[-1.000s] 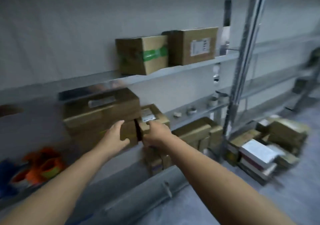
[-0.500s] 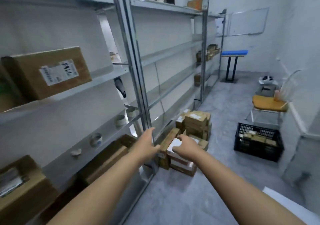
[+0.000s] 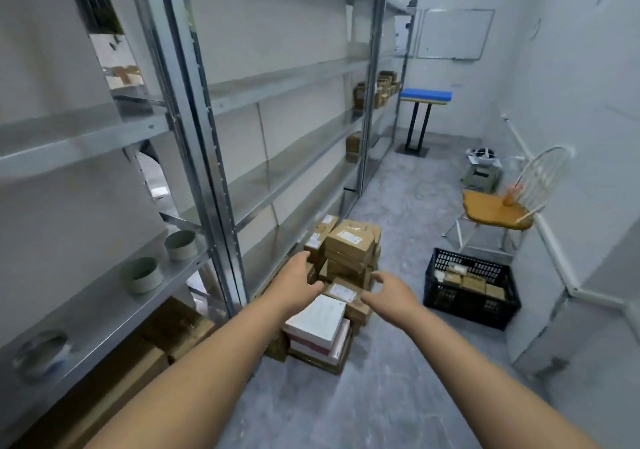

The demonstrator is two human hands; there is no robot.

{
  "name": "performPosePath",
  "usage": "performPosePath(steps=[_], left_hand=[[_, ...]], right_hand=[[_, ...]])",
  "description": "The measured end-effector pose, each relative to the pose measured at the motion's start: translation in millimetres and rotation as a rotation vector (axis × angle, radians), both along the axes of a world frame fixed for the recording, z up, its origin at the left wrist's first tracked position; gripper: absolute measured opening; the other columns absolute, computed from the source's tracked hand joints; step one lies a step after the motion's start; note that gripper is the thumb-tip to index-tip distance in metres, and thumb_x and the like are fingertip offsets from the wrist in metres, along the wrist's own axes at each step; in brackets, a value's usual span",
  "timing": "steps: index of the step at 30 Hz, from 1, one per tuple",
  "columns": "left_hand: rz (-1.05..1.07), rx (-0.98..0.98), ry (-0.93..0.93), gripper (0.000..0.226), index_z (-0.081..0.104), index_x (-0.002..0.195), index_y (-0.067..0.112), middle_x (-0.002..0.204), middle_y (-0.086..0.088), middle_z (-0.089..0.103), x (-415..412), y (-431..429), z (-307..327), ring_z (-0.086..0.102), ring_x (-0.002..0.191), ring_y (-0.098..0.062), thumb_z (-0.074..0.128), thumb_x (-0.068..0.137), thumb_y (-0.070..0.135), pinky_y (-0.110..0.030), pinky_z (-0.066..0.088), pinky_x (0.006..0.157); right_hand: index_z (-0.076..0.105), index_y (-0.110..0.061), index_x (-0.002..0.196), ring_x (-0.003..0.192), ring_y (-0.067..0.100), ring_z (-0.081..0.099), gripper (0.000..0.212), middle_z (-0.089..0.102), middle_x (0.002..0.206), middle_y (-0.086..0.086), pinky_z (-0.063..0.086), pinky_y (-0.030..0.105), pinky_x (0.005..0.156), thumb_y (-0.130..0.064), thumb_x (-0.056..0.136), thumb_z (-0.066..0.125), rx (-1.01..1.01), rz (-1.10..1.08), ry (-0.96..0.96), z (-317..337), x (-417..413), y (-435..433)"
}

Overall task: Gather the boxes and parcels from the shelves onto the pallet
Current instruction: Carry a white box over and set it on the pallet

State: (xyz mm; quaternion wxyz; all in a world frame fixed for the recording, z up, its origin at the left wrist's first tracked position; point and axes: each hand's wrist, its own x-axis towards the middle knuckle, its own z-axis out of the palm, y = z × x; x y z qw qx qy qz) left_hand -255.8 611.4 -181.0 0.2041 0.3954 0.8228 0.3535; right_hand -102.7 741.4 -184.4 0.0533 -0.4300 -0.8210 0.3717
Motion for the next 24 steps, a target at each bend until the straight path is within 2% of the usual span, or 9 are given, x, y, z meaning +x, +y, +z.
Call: performPosePath(steps=[3,5,7,9,11,14,18,21,24], left_hand=[[-0.017,0.032,-0.049,0.054,0.042,0.135,0.026,0.133,0.005,0.054,-54,44,-11,0.047,0.095,0.005,0.065,0.086,0.022,-0.010,0.036,0.077],[-0.009,0.029,-0.083,0.050,0.044,0.131,0.026,0.129,0.004,0.057,-89,69,-20,0.044,0.080,0.012,0.064,0.085,0.023,-0.008,0.032,0.064],[0.020,0.007,-0.117,0.055,0.040,0.136,0.023,0.137,0.001,0.051,-121,92,-35,0.054,0.098,-0.001,0.063,0.086,0.026,-0.013,0.038,0.076],[0.044,-0.046,-0.158,0.066,0.031,0.145,0.020,0.147,-0.001,0.041,-143,112,-53,0.046,0.127,-0.017,0.062,0.088,0.027,-0.022,0.034,0.091],[0.038,-0.114,-0.188,0.068,0.030,0.146,0.019,0.148,-0.003,0.040,-162,130,-75,0.042,0.132,-0.021,0.063,0.087,0.028,-0.025,0.034,0.094],[0.040,-0.201,-0.202,0.067,0.034,0.143,0.021,0.146,-0.004,0.042,-195,163,-114,0.046,0.128,-0.022,0.063,0.084,0.034,-0.033,0.041,0.101],[0.112,-0.230,-0.253,0.067,0.034,0.143,0.020,0.144,-0.002,0.045,-243,218,-170,0.049,0.124,-0.019,0.064,0.086,0.035,-0.031,0.042,0.099],[0.176,-0.281,-0.300,0.050,0.043,0.127,0.029,0.124,0.004,0.059,-262,246,-214,0.061,0.100,-0.013,0.063,0.082,0.032,-0.036,0.056,0.082],[0.192,-0.369,-0.381,0.050,0.040,0.130,0.027,0.112,0.006,0.057,-280,267,-257,0.064,0.089,-0.019,0.059,0.084,0.024,-0.044,0.061,0.062]], right_hand=[[0.040,-0.014,0.145,0.132,0.023,0.045,0.068,0.045,0.148,0.006,0.039,0.030,0.102,-0.029,0.083,0.064,-0.008,-0.023,-0.021,-6,-52,42],[0.042,-0.013,0.144,0.132,0.023,0.045,0.066,0.046,0.147,0.006,0.039,0.031,0.102,-0.026,0.084,0.065,-0.033,-0.048,0.015,-14,-85,67],[0.041,-0.013,0.143,0.132,0.023,0.045,0.064,0.045,0.147,0.007,0.038,0.030,0.102,-0.025,0.084,0.064,-0.056,-0.067,0.024,-29,-112,88],[0.040,-0.011,0.144,0.133,0.024,0.043,0.064,0.043,0.148,0.008,0.037,0.029,0.102,-0.026,0.086,0.062,-0.091,-0.067,-0.022,-51,-131,106],[0.040,-0.010,0.144,0.131,0.026,0.046,0.063,0.045,0.146,0.009,0.038,0.030,0.101,-0.029,0.088,0.060,-0.121,-0.068,-0.081,-76,-148,124],[0.042,-0.013,0.143,0.128,0.026,0.050,0.064,0.050,0.143,0.007,0.042,0.033,0.103,-0.037,0.086,0.063,-0.147,-0.024,-0.180,-114,-181,161],[0.044,-0.015,0.142,0.127,0.025,0.051,0.064,0.051,0.143,0.006,0.043,0.038,0.105,-0.037,0.085,0.065,-0.163,0.038,-0.203,-163,-236,226],[0.045,-0.013,0.141,0.124,0.028,0.052,0.060,0.052,0.140,0.009,0.044,0.037,0.103,-0.032,0.086,0.061,-0.217,0.035,-0.242,-207,-264,264],[0.047,-0.015,0.137,0.119,0.029,0.055,0.055,0.054,0.136,0.010,0.046,0.038,0.099,-0.033,0.087,0.060,-0.263,0.060,-0.308,-255,-282,293]])
